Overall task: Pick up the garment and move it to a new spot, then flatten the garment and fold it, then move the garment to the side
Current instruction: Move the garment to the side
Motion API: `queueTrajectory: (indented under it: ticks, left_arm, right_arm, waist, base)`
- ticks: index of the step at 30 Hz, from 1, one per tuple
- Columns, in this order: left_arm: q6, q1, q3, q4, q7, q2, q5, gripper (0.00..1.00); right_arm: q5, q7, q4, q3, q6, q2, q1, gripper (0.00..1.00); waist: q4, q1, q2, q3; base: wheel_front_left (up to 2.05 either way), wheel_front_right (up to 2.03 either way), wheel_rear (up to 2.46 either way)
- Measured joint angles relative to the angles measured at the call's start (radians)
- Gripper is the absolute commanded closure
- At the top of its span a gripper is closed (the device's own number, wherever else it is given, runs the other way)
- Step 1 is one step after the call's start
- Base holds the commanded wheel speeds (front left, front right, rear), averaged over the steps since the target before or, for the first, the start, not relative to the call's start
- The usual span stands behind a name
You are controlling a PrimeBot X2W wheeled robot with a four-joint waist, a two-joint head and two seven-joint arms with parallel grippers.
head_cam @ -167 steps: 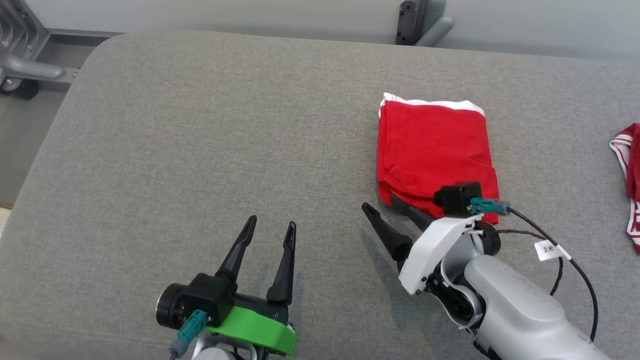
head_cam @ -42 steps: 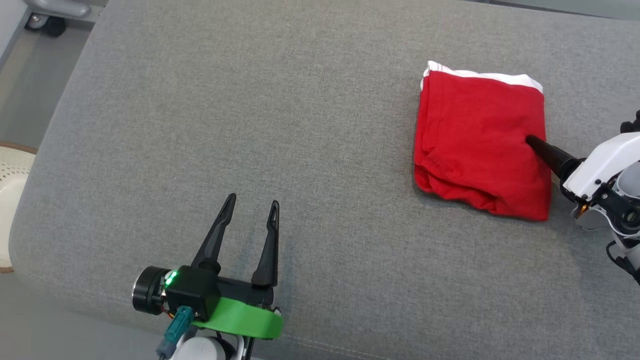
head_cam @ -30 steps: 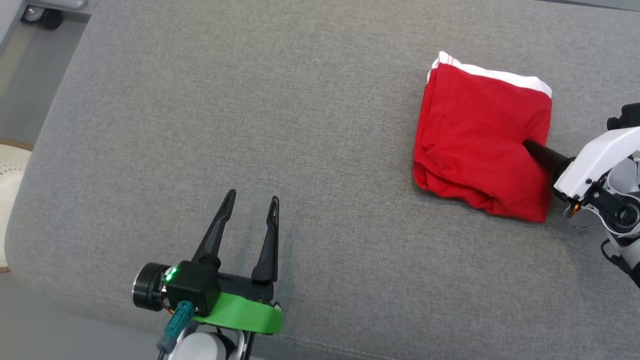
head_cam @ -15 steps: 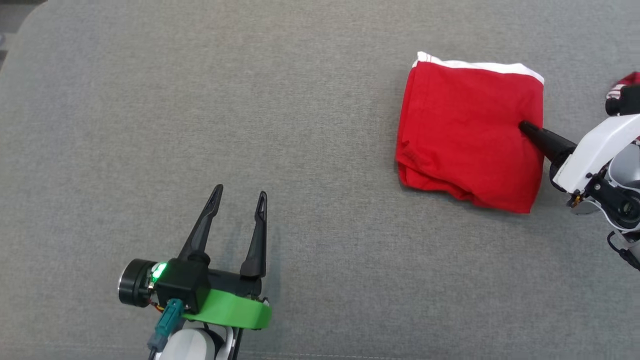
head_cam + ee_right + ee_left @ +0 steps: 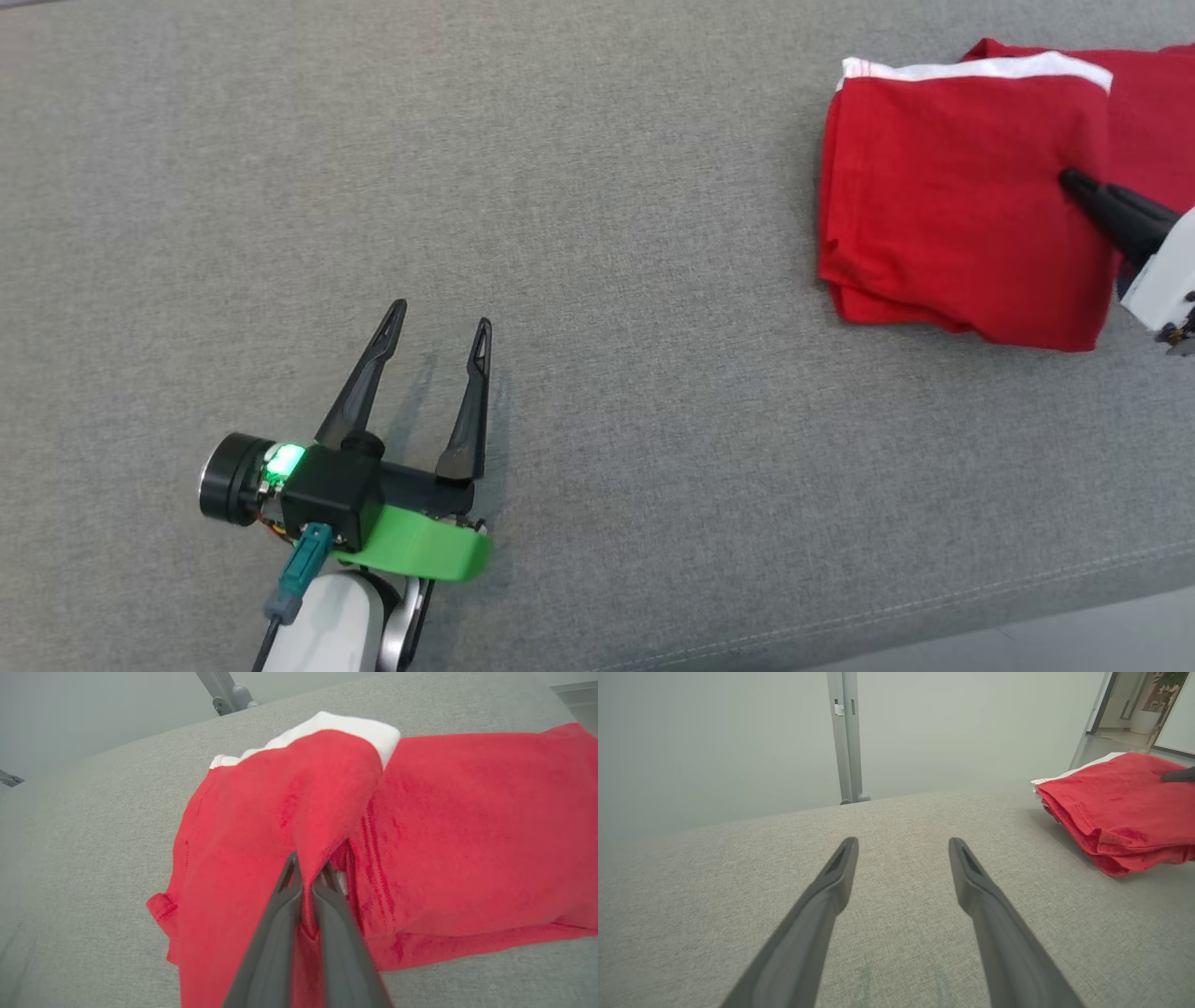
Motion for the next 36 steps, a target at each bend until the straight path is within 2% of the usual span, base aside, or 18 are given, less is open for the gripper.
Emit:
queueTrajectory:
  ticks: [7,15,22,36]
  left_arm:
    - [-0.024,-0.039,0.006,-0.016,0.0,0.007,0.016,0.0]
    - [-0.04,-0.077,0.001,-0.028,0.0,0.008,0.021,0.0]
    - [-0.046,-0.094,-0.01,-0.029,0.0,0.007,0.02,0.0]
    - [-0.05,-0.109,-0.012,-0.029,0.0,0.004,0.014,0.0]
  right_arm:
    - [-0.085,-0.066,0.005,0.009,0.0,-0.098,-0.048,1.0]
    - [-0.227,-0.146,0.058,0.021,0.0,-0.203,-0.123,1.0]
    - [-0.334,-0.161,0.101,0.057,0.0,-0.233,-0.176,1.0]
    - [-0.354,-0.159,0.198,0.066,0.001,-0.257,-0.212,1.0]
  waist:
    - [-0.044,0.0,0.0,0.079]
    - [-0.031,0.0,0.0,0.167]
    - [-0.001,0.0,0.0,0.2]
    - [0.036,0.0,0.0,0.209]
  base:
    - [0.0,0.0,0.0]
    - [0.0,0.0,0.0]
    - [0.0,0.0,0.0]
    - [0.0,0.0,0.0]
